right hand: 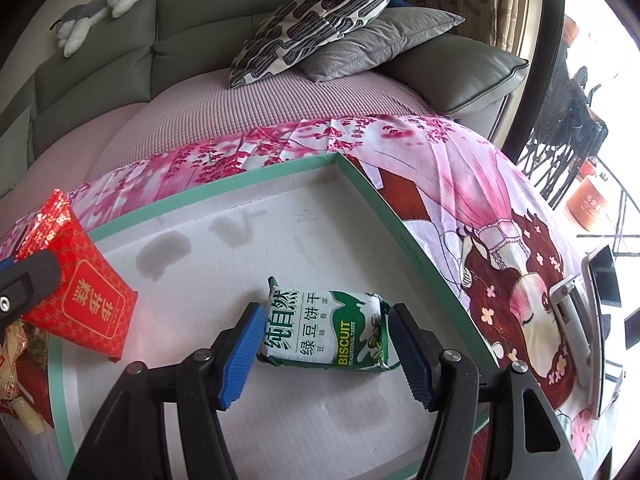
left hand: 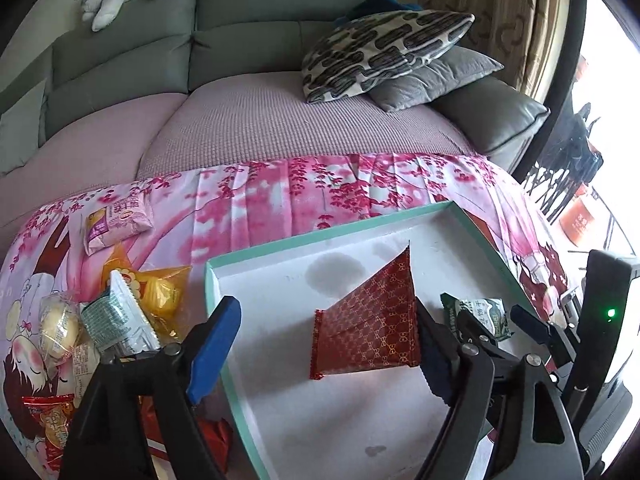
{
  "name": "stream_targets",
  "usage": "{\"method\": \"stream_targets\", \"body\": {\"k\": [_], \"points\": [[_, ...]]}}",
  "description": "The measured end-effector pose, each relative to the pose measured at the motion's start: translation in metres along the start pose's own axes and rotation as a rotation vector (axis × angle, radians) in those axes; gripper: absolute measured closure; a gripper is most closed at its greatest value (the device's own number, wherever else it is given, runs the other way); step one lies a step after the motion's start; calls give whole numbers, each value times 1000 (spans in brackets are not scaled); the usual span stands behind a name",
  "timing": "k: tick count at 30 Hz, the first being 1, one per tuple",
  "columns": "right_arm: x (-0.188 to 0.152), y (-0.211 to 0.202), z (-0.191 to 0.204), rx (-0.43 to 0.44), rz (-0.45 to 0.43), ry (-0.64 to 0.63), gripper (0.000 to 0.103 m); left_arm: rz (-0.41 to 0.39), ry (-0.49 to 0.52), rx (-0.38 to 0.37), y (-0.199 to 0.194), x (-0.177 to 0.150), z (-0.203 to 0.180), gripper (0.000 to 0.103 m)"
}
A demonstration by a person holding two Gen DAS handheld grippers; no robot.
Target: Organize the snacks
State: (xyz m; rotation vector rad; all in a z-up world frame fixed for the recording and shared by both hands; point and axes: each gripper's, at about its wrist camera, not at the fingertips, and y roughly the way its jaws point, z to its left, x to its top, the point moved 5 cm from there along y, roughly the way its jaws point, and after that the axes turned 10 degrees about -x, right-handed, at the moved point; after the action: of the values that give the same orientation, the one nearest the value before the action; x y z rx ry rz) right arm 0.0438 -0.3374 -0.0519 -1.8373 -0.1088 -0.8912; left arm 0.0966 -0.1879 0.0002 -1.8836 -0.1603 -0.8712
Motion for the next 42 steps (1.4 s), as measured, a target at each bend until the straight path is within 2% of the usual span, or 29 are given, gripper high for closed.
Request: {"method": "stream_targets", "body": {"k": [7, 9, 18, 24, 30, 31, 33, 37, 39, 42], "points": [[1, -7, -11, -20, -2, 16, 34, 15, 40, -17, 5, -4, -18, 20], [0, -7, -14, -30, 3, 22, 34, 17, 46, -14, 5, -4, -19, 15], [0, -11, -32, -56, 7, 57, 34, -10, 68, -41, -5, -2, -31, 12], [1, -13, -39, -69, 4, 69, 34, -29, 59, -23, -11, 1, -29, 12], [1, -13, -36, -61, 2, 64, 34, 17, -10, 69, 3, -4, -4, 12], [0, -13, -34, -53, 2, 59, 32, 35, -38, 100, 7, -6, 4, 12], [-1, -12, -29, -33, 6, 49, 19, 58, -87, 149, 12, -11, 18, 12], [-2, -11, -20, 11, 1, 39, 11, 90, -175, 194, 18, -19, 42, 12], [-3, -11, -16, 24, -3, 36, 0, 95, -201, 217, 19, -22, 52, 12], [-2, -11, -11, 56, -11, 27, 0, 97, -219, 230, 19, -25, 59, 9]]}}
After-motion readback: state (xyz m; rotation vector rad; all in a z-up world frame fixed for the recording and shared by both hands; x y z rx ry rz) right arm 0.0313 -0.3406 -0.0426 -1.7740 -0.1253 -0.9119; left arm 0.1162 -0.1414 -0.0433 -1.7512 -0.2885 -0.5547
